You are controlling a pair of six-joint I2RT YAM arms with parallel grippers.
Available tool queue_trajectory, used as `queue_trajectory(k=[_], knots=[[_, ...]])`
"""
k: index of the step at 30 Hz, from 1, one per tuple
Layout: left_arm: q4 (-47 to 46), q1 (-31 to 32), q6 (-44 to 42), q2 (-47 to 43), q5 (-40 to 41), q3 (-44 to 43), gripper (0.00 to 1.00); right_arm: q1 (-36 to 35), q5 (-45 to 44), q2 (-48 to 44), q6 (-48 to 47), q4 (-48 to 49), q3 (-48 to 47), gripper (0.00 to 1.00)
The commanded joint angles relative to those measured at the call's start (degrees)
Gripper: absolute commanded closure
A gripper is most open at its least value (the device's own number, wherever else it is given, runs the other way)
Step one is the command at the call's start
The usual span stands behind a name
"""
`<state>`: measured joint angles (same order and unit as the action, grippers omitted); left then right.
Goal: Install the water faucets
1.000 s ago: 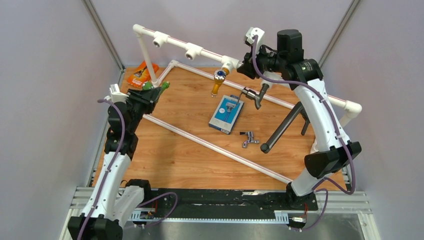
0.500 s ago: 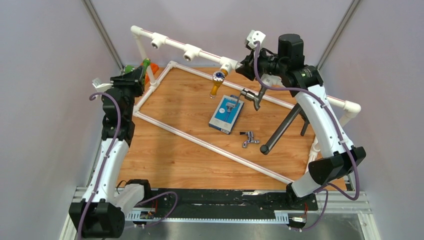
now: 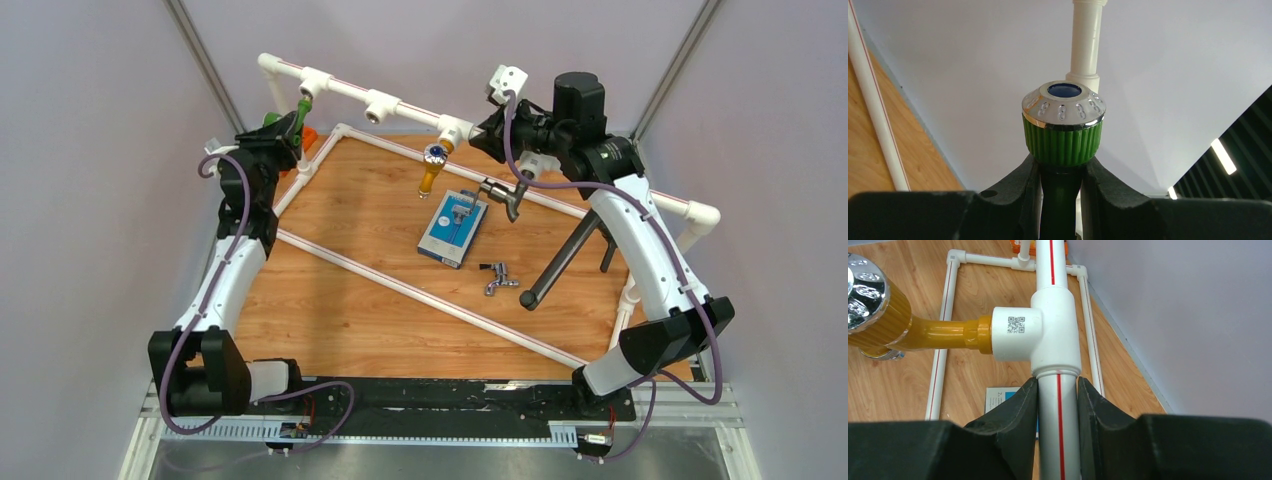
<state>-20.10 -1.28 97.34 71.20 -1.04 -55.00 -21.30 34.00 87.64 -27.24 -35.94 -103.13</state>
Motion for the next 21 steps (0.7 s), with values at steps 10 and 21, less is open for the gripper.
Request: queue_trajectory(k=[10,21], knots=[[-5.04,-0.92,5.57,0.52,-1.25,-4.32,1.0,-1.99,2.39,-3.08,3.34,-3.26,1.0,0.98],[1.37,-0.92,8.65,1.22,-1.51,-5.46,1.0,-2.08,2.39,-3.44,2.81,-3.17,1.44,0.98]])
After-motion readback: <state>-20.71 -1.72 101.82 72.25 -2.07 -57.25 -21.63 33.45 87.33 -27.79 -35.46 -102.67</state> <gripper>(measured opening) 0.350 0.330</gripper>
